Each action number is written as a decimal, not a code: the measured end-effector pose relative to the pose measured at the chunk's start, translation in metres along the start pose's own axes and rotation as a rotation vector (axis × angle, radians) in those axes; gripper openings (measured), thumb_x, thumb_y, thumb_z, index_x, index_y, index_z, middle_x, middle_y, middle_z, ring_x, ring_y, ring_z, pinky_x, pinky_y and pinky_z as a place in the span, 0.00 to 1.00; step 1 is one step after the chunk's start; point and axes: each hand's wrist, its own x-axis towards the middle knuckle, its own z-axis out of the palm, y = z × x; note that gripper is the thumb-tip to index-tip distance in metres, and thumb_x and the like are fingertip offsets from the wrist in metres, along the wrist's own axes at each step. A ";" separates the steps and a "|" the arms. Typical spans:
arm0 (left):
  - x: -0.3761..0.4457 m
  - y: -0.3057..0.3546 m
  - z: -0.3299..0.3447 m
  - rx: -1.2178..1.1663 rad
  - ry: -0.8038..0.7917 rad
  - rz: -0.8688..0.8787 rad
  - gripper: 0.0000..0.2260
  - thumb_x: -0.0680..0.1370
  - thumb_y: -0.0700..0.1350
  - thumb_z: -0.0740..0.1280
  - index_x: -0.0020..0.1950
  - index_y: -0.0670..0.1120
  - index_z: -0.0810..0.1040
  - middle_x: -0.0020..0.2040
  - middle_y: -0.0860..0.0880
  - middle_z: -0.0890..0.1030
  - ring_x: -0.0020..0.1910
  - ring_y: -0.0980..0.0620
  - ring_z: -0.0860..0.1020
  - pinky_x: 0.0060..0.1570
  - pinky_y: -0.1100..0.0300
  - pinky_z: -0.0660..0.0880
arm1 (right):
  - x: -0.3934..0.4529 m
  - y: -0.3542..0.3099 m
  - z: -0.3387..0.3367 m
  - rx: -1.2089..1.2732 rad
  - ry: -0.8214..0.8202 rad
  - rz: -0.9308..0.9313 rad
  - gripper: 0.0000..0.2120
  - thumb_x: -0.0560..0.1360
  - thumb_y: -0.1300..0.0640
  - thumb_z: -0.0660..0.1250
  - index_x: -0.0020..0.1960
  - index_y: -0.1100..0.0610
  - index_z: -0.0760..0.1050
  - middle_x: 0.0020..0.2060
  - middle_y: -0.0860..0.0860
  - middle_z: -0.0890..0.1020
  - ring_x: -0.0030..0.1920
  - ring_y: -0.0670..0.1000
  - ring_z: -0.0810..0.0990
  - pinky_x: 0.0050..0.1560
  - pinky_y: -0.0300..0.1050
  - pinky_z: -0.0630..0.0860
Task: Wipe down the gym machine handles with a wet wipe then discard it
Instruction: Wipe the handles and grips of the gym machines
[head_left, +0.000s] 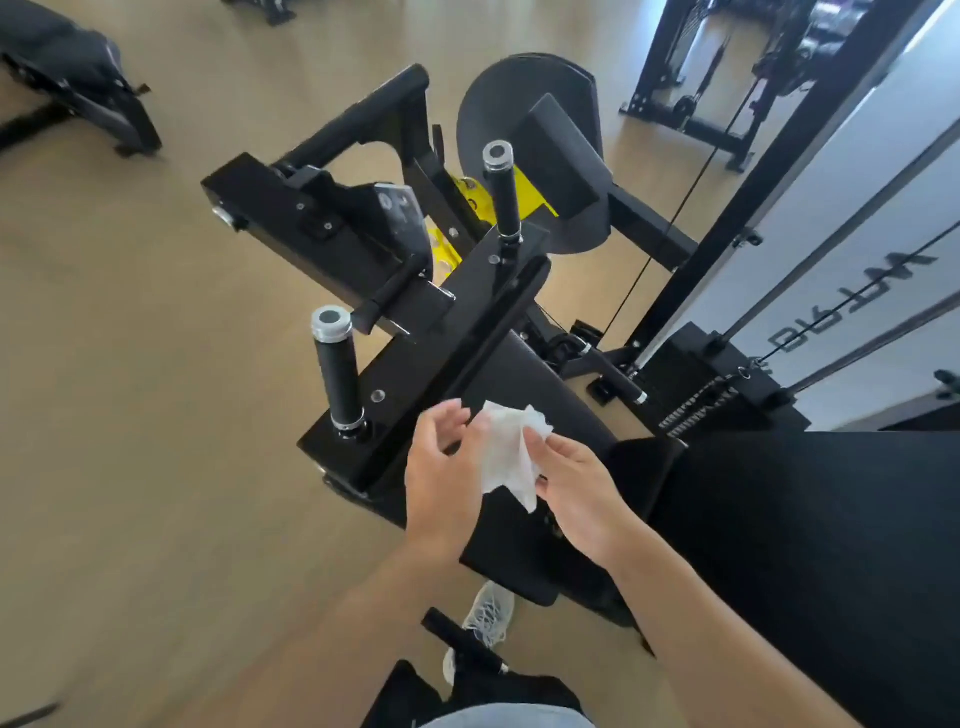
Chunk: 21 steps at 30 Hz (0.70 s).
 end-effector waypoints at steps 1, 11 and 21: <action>-0.007 -0.022 -0.014 -0.055 -0.050 -0.157 0.18 0.74 0.65 0.69 0.59 0.58 0.79 0.57 0.59 0.82 0.56 0.60 0.79 0.62 0.57 0.74 | -0.008 0.010 0.007 -0.017 -0.041 0.033 0.20 0.82 0.49 0.62 0.61 0.64 0.81 0.57 0.62 0.84 0.57 0.57 0.84 0.61 0.49 0.78; -0.093 -0.138 -0.099 -0.184 -0.061 -0.289 0.05 0.79 0.46 0.70 0.50 0.48 0.84 0.50 0.48 0.87 0.51 0.46 0.85 0.56 0.44 0.81 | -0.077 0.120 0.051 -0.046 0.089 0.341 0.28 0.82 0.37 0.58 0.61 0.61 0.80 0.56 0.59 0.85 0.58 0.62 0.83 0.65 0.59 0.75; -0.159 -0.209 -0.112 -0.069 -0.215 -0.191 0.07 0.74 0.49 0.71 0.52 0.58 0.82 0.51 0.54 0.86 0.53 0.49 0.84 0.60 0.42 0.79 | -0.135 0.199 0.023 -0.048 0.011 0.385 0.31 0.71 0.50 0.75 0.68 0.65 0.74 0.65 0.65 0.78 0.56 0.60 0.79 0.58 0.57 0.72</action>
